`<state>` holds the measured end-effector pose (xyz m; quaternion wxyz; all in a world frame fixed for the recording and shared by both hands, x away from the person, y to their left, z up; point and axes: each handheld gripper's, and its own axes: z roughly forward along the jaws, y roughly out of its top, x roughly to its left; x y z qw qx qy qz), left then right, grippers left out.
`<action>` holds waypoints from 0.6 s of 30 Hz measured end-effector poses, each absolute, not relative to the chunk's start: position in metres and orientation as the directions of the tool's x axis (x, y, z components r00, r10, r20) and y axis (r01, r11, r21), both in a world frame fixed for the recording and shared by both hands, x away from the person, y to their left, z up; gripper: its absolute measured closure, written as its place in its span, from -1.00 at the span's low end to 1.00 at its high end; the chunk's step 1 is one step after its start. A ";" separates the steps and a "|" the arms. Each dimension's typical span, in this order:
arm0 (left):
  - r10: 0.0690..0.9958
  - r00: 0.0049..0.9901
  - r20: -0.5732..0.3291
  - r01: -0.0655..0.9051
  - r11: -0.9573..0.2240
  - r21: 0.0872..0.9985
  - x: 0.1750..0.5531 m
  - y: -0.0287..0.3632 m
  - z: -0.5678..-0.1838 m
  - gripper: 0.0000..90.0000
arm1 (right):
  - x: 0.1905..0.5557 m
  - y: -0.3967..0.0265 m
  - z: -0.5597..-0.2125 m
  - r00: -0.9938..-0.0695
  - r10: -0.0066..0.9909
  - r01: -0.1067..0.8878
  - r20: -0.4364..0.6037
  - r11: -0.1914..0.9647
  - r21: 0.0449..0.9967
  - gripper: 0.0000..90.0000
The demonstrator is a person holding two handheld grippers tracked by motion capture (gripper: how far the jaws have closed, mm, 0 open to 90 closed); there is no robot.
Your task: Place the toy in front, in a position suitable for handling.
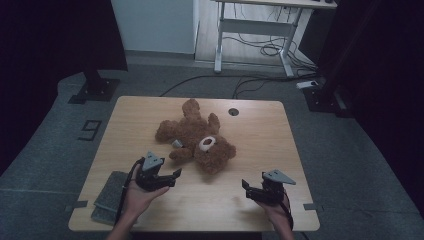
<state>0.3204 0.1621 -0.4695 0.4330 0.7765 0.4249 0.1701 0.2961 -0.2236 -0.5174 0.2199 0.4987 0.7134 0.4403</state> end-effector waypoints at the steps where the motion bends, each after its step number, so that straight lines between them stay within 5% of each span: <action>1: 0.807 0.581 -0.104 0.513 -0.264 0.817 0.320 0.162 -0.470 -0.48 | 0.298 -0.221 -0.516 -0.413 0.902 0.516 0.130 0.114 0.849 -0.73; 18: 0.827 0.557 -0.080 0.535 -0.283 0.796 0.371 0.166 -0.479 -0.50 | 0.339 -0.149 -0.508 -0.499 0.864 0.480 0.069 0.209 0.852 -0.83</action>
